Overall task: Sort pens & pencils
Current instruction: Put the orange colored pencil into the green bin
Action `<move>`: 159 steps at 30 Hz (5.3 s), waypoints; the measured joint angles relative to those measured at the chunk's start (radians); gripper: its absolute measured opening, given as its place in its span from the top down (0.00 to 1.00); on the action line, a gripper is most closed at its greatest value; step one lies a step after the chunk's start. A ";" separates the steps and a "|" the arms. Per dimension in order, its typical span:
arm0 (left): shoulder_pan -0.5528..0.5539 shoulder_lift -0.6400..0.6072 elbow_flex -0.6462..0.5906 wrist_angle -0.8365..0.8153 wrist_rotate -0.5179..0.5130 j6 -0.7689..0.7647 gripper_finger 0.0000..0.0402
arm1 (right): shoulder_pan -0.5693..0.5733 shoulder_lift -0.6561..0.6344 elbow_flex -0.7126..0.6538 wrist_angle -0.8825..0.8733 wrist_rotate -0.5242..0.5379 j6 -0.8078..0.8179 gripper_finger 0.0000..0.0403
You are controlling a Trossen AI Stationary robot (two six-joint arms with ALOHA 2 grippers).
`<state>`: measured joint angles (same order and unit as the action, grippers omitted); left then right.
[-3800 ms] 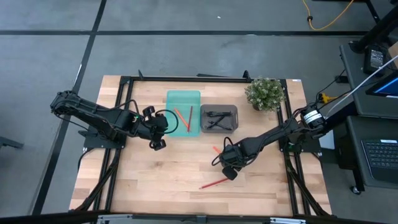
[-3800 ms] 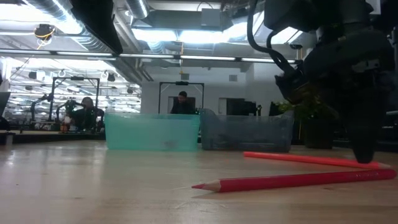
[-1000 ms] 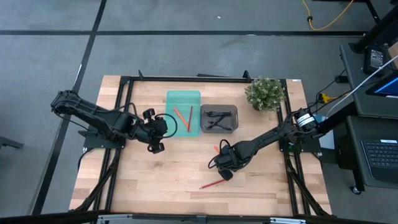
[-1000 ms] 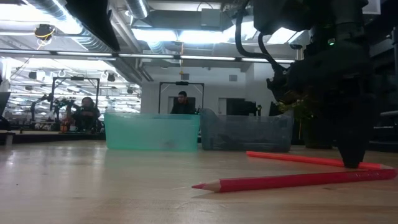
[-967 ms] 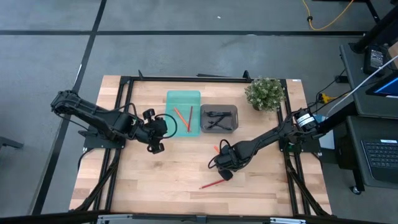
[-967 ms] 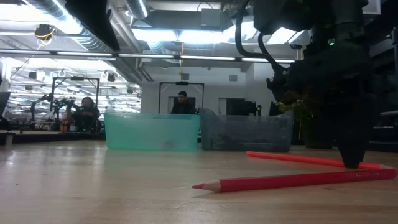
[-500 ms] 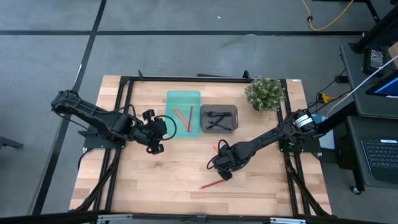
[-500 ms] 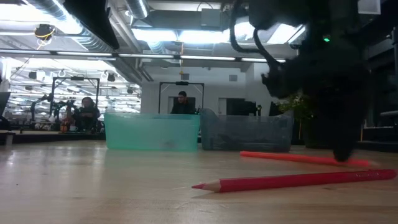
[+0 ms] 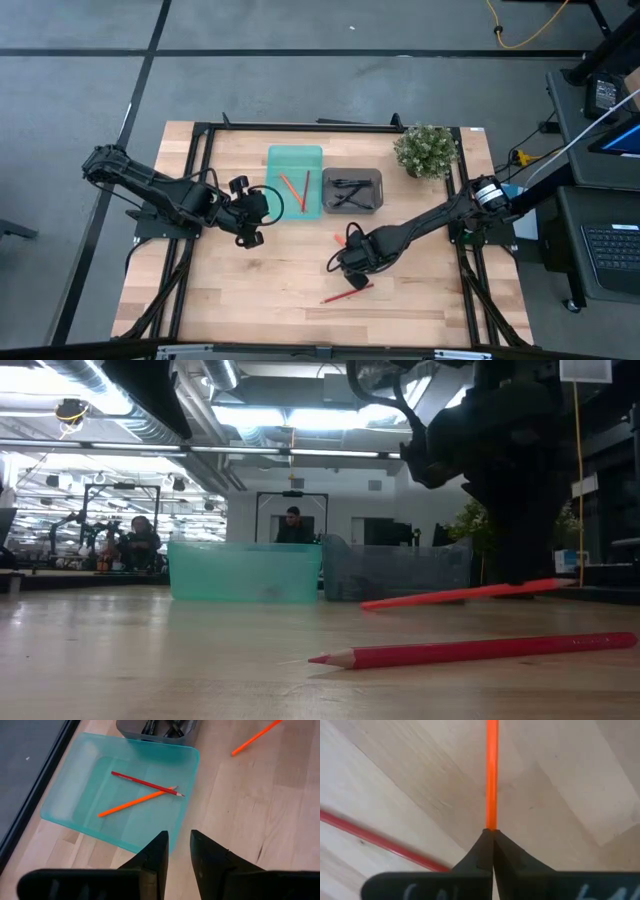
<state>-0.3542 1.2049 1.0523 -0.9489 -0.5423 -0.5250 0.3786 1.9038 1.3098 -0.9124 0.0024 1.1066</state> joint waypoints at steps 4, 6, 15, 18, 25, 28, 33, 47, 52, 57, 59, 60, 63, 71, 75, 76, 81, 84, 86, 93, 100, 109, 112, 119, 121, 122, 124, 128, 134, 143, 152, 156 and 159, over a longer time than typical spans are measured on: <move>0.000 0.000 0.000 0.000 0.000 0.000 0.81 | 0.000 -0.001 0.000 0.000 0.007 -0.007 1.00; 0.000 0.000 0.000 0.000 0.000 0.000 0.81 | 0.000 -0.002 0.001 0.000 0.007 -0.009 1.00; 0.000 0.000 0.000 0.000 0.000 0.000 0.81 | 0.000 -0.003 0.002 0.003 0.022 -0.037 1.00; 0.000 0.000 0.000 0.000 0.000 0.000 0.81 | 0.000 -0.003 0.002 0.035 0.031 -0.070 0.96; 0.000 0.000 0.000 0.000 0.000 0.000 0.81 | -0.014 -0.004 0.003 0.161 0.030 -0.119 0.85; 0.000 0.000 0.000 0.000 0.000 0.000 0.81 | -0.031 -0.001 0.003 0.166 0.029 -0.120 0.81; -0.001 0.000 0.000 0.001 0.001 0.002 0.81 | -0.062 0.035 -0.005 0.182 -0.004 -0.122 0.77; -0.030 0.000 0.000 0.002 0.000 0.003 0.81 | -0.096 0.129 -0.002 0.199 -0.083 -0.148 0.72; -0.043 0.000 0.000 0.003 -0.023 0.003 0.81 | -0.077 0.134 0.021 0.192 -0.069 -0.151 0.72; -0.049 0.000 0.000 0.003 -0.032 0.002 0.81 | -0.045 0.149 0.113 0.073 0.026 -0.198 0.72; -0.049 0.000 0.000 0.003 -0.033 0.002 0.81 | -0.037 0.145 0.154 -0.016 0.070 -0.207 0.72; -0.048 0.000 0.000 0.003 -0.033 0.002 0.81 | -0.035 0.143 0.174 -0.060 0.089 -0.222 0.72; -0.048 0.000 0.000 0.002 -0.034 -0.006 0.81 | -0.033 0.143 0.205 -0.161 0.129 -0.252 0.72; -0.048 0.000 0.000 -0.002 -0.034 -0.017 0.81 | -0.044 0.142 0.202 -0.203 0.147 -0.379 0.72; -0.048 0.000 0.000 -0.002 -0.034 -0.020 0.81 | -0.054 0.142 0.202 -0.224 0.208 -0.451 0.72; -0.048 0.000 0.000 -0.002 -0.034 -0.022 0.81 | -0.054 0.141 0.202 -0.225 0.221 -0.469 0.72; -0.048 0.000 0.000 -0.002 -0.034 -0.023 0.81 | -0.062 0.140 0.202 -0.229 0.251 -0.538 0.72; -0.048 0.000 0.000 -0.002 -0.034 -0.023 0.81 | -0.068 0.140 0.202 -0.230 0.271 -0.566 0.72; -0.048 0.000 0.000 -0.002 -0.034 -0.023 0.81 | -0.074 0.140 0.202 -0.230 0.291 -0.586 0.72; -0.048 0.000 0.000 -0.003 -0.033 -0.023 0.81 | -0.104 0.138 0.172 -0.175 0.290 -0.610 0.72; -0.048 0.000 0.000 -0.005 -0.033 -0.023 0.81 | -0.115 0.138 0.099 -0.073 0.257 -0.622 0.72; -0.048 0.000 0.000 -0.008 -0.033 -0.023 0.81 | -0.132 0.134 0.043 -0.001 0.237 -0.636 0.72; -0.048 0.000 0.000 -0.009 -0.033 -0.023 0.81 | -0.136 0.134 0.042 0.007 0.231 -0.646 0.72; -0.048 0.000 0.000 -0.008 -0.033 -0.023 0.81 | -0.146 0.134 0.042 0.014 0.221 -0.653 0.72; -0.048 0.000 0.000 -0.008 -0.033 -0.023 0.81 | -0.147 0.134 0.042 0.015 0.222 -0.645 0.72; -0.048 0.000 0.000 -0.008 -0.034 -0.023 0.81 | -0.146 0.134 0.042 0.014 0.221 -0.639 0.72; -0.055 0.000 0.000 -0.008 -0.034 -0.017 0.81 | -0.144 0.136 0.052 0.000 0.211 -0.599 0.72; -0.086 0.000 0.000 -0.008 -0.039 -0.006 0.81 | -0.122 0.142 0.113 -0.008 0.187 -0.509 0.72; -0.140 0.021 0.000 0.019 -0.054 -0.051 0.83 | -0.035 0.142 0.367 -0.062 0.246 -0.556 0.72; -0.190 0.185 0.000 0.147 -0.003 -0.101 0.83 | 0.119 0.138 0.964 -0.456 0.876 -0.707 0.81; -0.041 0.479 0.158 0.503 0.108 0.224 0.83 | 0.119 -0.015 0.968 -0.172 0.888 -0.959 0.83; 0.045 0.634 0.326 0.484 0.163 0.303 0.83 | 0.104 -0.021 0.999 -0.178 0.887 -1.040 0.83; 0.089 0.739 0.462 0.437 0.187 0.352 0.83 | 0.103 -0.024 1.026 -0.176 0.894 -1.145 0.83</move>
<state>-0.2649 1.9443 1.5141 -0.5123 -0.3548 -0.1726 0.4816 1.8793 2.3359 -1.0888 0.8963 -0.0388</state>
